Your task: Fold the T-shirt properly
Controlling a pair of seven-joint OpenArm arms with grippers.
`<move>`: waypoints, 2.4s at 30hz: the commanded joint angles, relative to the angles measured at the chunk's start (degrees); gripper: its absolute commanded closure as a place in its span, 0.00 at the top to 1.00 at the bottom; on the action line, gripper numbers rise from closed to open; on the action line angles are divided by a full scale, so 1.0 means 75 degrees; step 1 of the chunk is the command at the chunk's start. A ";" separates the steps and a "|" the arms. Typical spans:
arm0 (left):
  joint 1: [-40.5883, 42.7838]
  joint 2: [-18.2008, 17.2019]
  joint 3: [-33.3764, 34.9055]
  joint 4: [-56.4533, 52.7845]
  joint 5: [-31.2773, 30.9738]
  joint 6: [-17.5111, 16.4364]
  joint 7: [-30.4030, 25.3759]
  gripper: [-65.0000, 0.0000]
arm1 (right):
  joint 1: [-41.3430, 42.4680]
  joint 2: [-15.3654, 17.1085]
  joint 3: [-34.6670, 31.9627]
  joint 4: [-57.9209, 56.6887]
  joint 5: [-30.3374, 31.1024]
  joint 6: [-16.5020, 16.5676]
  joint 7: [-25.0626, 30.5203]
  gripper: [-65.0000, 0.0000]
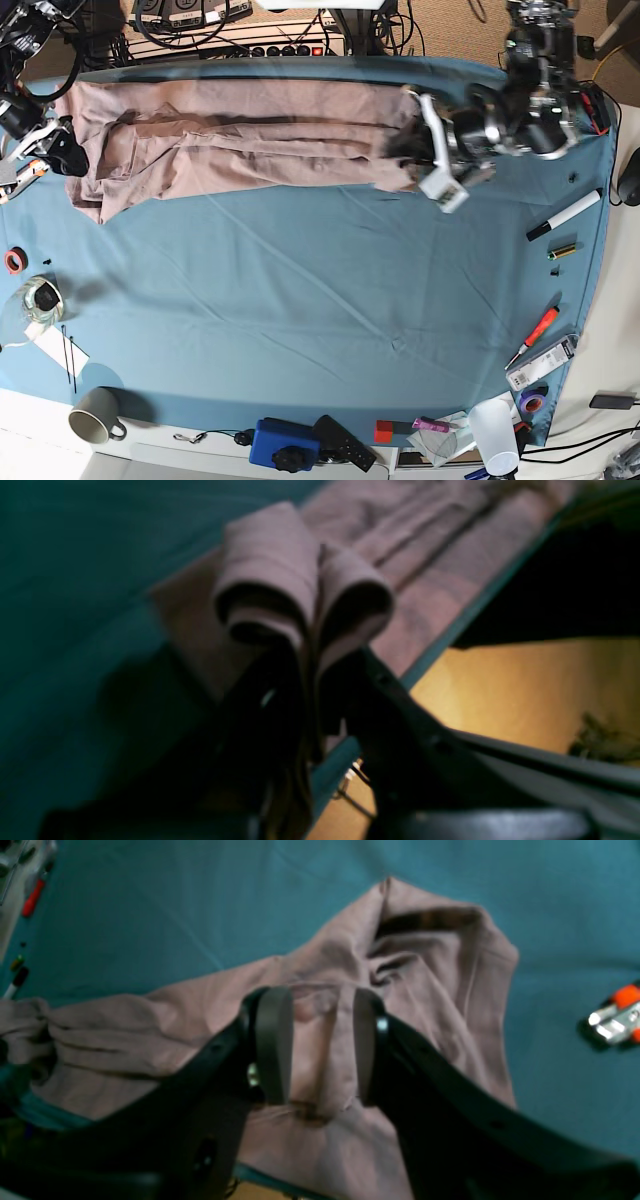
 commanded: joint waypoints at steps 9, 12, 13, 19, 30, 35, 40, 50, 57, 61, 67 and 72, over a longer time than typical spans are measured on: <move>-0.0950 0.0618 0.1722 -0.0070 0.0784 -0.0006 -0.0723 0.00 | 0.0061 0.0172 0.0029 0.0114 0.0012 0.0010 0.0135 0.32; -0.1169 0.0921 0.2276 -0.0251 0.1014 -0.0006 -0.0740 0.00 | 0.0061 0.0172 0.0029 0.0111 0.0012 0.0010 0.0135 0.32; -0.1195 0.1008 0.2439 -0.0265 0.1131 -0.0006 -0.0755 0.00 | 0.0064 0.0172 0.0029 0.0114 0.0012 0.0010 0.0135 0.32; -0.1230 0.1533 0.3232 -0.0265 0.1778 -0.0003 -0.1072 0.00 | 0.0064 0.0172 0.0029 0.0114 -0.0195 0.0010 0.0135 0.32; -0.1268 0.2025 0.4232 -0.0271 0.3590 0.0662 -0.2215 0.00 | 0.0061 0.0172 0.0029 0.0114 -0.0216 0.0010 0.0135 0.32; -0.1268 0.2031 0.4482 -0.0271 0.3602 0.0664 -0.2261 0.00 | 0.0064 0.0172 0.0029 0.0114 -0.0216 0.0010 0.0135 0.32; -0.1265 0.2183 0.4543 -0.0274 0.3634 0.0568 -0.2334 0.00 | 0.0061 0.0172 0.0029 0.0114 -0.0219 0.0010 0.0135 0.32; -0.1247 0.2241 0.4540 -0.0271 0.4153 0.1527 -0.2302 0.59 | 0.0064 0.0172 0.0029 0.0114 -0.0245 0.0010 0.0135 0.32; -0.1227 0.2238 0.4538 -0.0271 0.4150 0.1918 -0.1370 0.32 | 0.0064 0.0172 0.0029 0.0114 -0.0245 0.0010 0.0135 0.32; -0.0915 0.2235 0.4543 -0.0271 0.4083 0.1912 -0.1329 0.06 | 0.0064 0.0172 0.0029 0.0114 -0.0245 0.0010 0.0135 0.32; -0.0344 0.2235 0.4543 -0.0274 0.4095 0.1769 -0.1478 0.00 | 0.0085 0.0172 0.0029 0.0114 -0.0242 0.0010 0.0135 0.32; -0.0338 0.2235 0.4543 -0.0603 0.4301 0.1772 -0.1950 0.00 | 0.0108 0.0172 0.0029 0.0114 -0.0242 0.0010 0.0135 0.32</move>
